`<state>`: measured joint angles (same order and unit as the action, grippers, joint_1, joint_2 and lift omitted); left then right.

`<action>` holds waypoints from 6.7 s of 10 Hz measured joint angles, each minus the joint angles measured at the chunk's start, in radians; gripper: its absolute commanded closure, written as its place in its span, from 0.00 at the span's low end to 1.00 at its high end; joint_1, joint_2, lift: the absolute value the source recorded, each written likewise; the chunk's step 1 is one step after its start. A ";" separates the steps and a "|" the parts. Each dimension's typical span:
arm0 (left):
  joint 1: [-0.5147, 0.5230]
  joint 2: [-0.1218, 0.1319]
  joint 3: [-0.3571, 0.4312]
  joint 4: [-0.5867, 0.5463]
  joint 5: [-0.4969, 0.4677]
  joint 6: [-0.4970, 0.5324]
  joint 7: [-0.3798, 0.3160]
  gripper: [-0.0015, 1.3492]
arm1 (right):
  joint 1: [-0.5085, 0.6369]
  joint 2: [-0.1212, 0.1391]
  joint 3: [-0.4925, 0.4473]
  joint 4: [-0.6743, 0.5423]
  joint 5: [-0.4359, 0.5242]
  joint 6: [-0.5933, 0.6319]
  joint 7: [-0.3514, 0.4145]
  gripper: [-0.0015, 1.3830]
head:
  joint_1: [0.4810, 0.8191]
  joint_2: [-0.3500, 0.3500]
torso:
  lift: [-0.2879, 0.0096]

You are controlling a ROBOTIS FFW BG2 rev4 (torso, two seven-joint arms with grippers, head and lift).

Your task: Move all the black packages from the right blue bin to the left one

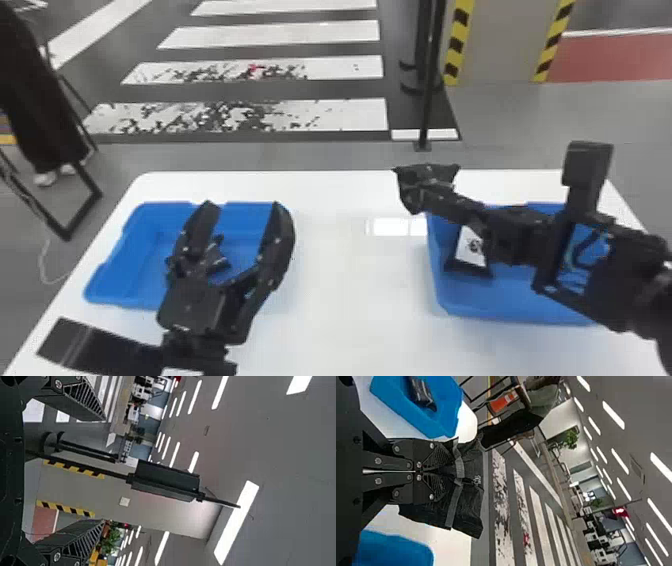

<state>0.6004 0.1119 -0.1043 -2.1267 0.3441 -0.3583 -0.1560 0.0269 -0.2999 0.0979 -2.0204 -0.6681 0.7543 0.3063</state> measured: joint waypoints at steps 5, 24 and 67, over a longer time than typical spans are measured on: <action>-0.037 0.038 -0.082 0.000 0.011 0.146 -0.024 0.09 | -0.045 -0.027 0.223 0.050 -0.152 -0.080 0.017 0.85 | 0.63 0.76 | 0.52; -0.037 0.023 -0.016 -0.033 0.033 0.407 -0.068 0.89 | -0.079 -0.039 0.379 0.104 -0.264 -0.201 0.020 0.75 | 0.63 0.88 | 0.52; 0.021 -0.051 0.149 0.076 -0.067 0.035 0.004 0.28 | 0.036 0.061 0.030 0.312 0.151 -0.136 -0.257 0.86 | 0.63 0.64 | 0.52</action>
<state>0.6213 0.0608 0.0443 -2.0507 0.2770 -0.3233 -0.1518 0.0625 -0.2389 0.1274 -1.7083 -0.5168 0.6186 0.0490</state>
